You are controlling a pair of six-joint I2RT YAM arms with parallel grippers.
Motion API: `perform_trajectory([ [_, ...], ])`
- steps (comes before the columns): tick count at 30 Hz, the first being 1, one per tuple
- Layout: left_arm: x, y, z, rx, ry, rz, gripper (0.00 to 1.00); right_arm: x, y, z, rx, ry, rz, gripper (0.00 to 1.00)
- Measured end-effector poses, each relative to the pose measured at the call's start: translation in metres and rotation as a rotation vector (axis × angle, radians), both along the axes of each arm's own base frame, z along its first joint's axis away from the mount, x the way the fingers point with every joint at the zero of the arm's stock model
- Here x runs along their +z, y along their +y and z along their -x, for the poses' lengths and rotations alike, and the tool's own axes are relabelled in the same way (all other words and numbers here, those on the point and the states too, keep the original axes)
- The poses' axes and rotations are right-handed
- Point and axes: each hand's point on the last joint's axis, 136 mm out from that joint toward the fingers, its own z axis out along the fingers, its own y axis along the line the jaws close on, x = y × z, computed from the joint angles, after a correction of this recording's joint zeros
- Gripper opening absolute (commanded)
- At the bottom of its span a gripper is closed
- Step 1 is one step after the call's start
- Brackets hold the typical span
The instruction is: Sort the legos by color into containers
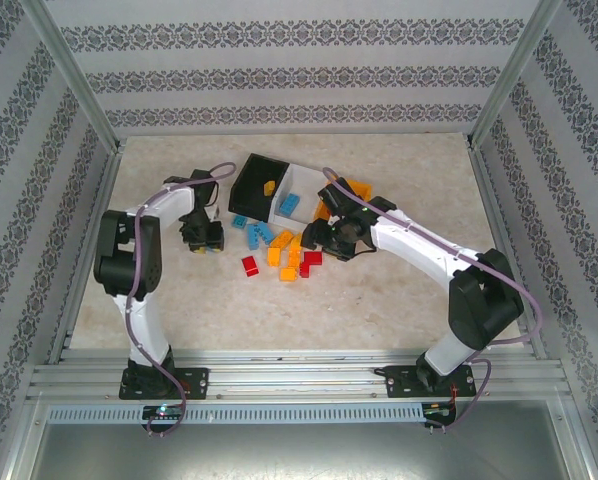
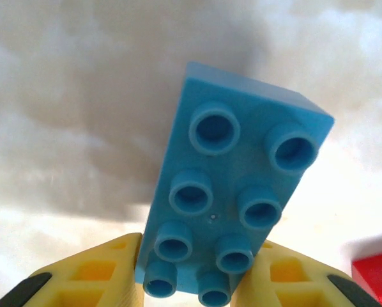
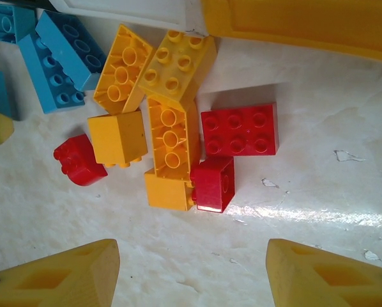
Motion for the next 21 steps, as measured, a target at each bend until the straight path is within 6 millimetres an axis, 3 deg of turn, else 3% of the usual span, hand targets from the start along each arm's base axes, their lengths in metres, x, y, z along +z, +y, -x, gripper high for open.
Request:
perform_trajectory([
  [7,0.039,-0.009,0.013,0.041,-0.084,0.071,0.32,-0.001,0.0,-0.001,0.0,0.0,0.002,0.62],
  [14,0.074,-0.029,0.015,0.079,-0.149,0.206,0.32,0.0,-0.005,-0.005,-0.019,-0.005,0.006,0.62],
  [21,0.106,-0.06,-0.008,0.107,-0.207,0.36,0.32,0.005,-0.035,-0.007,-0.087,-0.025,0.008,0.63],
])
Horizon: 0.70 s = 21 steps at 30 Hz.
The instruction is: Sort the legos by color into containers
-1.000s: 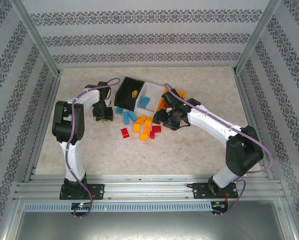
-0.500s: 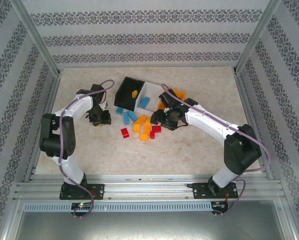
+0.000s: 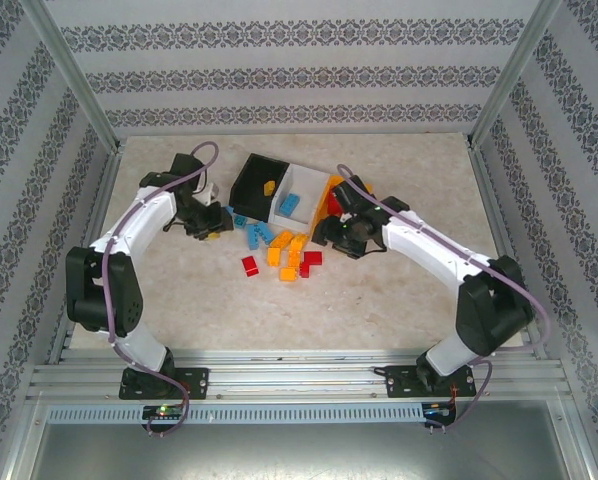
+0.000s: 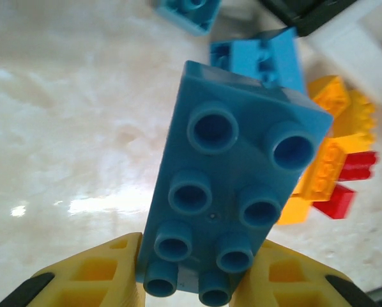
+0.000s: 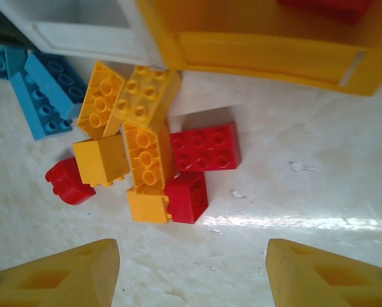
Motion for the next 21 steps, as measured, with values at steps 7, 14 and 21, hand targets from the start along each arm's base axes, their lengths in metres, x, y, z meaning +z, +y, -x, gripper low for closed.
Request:
perform_trajectory([
  [7,0.021,-0.06,-0.036,-0.074,-0.067,0.12,0.32,0.007,-0.033,0.007,-0.073,-0.017,-0.008,0.63],
  [14,0.015,-0.117,-0.065,-0.146,-0.059,0.18,0.32,0.012,-0.063,0.013,-0.138,-0.025,-0.007,0.63],
  [21,0.007,-0.158,-0.094,-0.197,-0.076,0.205,0.32,0.014,-0.083,0.021,-0.175,-0.03,-0.001,0.63],
])
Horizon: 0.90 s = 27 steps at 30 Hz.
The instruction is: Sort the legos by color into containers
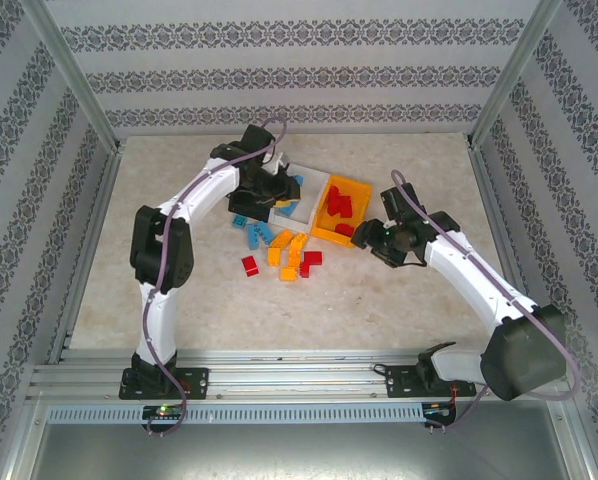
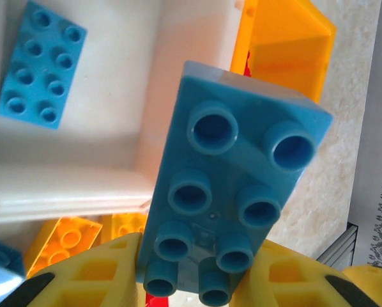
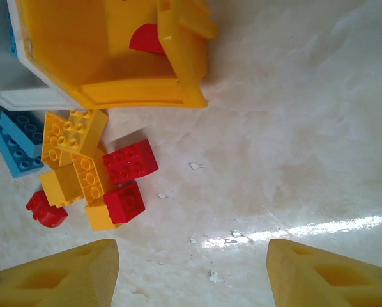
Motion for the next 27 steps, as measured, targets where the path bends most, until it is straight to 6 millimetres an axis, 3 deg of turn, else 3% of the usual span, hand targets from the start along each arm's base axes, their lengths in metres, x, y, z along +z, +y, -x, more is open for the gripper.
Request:
perform_trajectory([
  [4,-0.008,-0.007,-0.004,0.002,0.019,0.004,0.45,0.0,-0.007,0.006,-0.015,0.0,0.0,0.63],
  [10,-0.017,-0.008,-0.005,0.014,0.047,0.004,0.54,-0.005,-0.013,0.013,-0.027,0.01,0.003,0.63],
  [19,-0.016,-0.005,0.002,0.016,0.057,0.0,0.56,-0.012,-0.008,0.008,-0.022,0.019,0.0,0.63],
  [23,-0.005,0.005,0.021,0.019,0.057,-0.019,0.56,-0.019,0.006,0.002,0.011,0.034,-0.005,0.63],
  [27,0.027,0.022,0.043,0.021,-0.004,-0.054,0.57,-0.015,0.03,-0.018,0.064,0.038,-0.014,0.63],
])
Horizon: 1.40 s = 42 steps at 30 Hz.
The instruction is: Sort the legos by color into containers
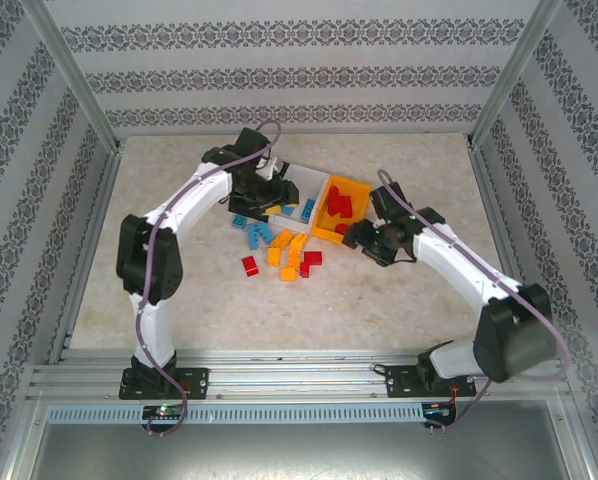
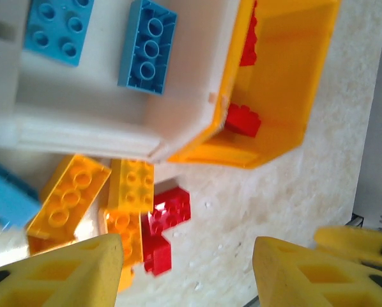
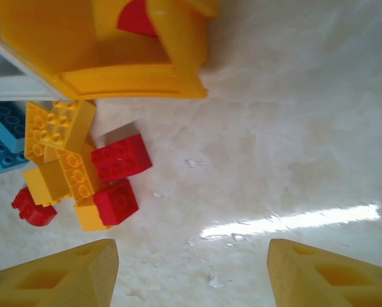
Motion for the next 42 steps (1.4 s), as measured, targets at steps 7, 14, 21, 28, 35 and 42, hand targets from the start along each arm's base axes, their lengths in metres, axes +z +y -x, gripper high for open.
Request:
perform_trajectory([
  [7,0.043,0.042,0.054,0.021,-0.097,-0.096,0.61,0.037,0.074,-0.075,0.128,-0.105,-0.066,0.63],
  [14,0.014,0.078,0.09,0.063,-0.032,-0.217,0.62,0.046,0.138,-0.113,0.242,-0.147,-0.104,0.63],
  [21,-0.03,0.119,0.114,0.131,0.077,-0.315,0.63,0.027,0.147,-0.096,0.266,-0.055,-0.056,0.63],
  [28,-0.058,0.13,0.119,0.15,0.147,-0.342,0.65,0.001,0.131,-0.051,0.266,0.036,0.018,0.63],
  [35,-0.087,0.124,0.105,0.144,0.19,-0.341,0.65,-0.001,0.109,-0.015,0.242,0.063,0.049,0.63],
  [42,-0.104,0.113,0.096,0.151,0.215,-0.309,0.69,0.006,0.104,-0.013,0.23,0.041,0.054,0.64],
])
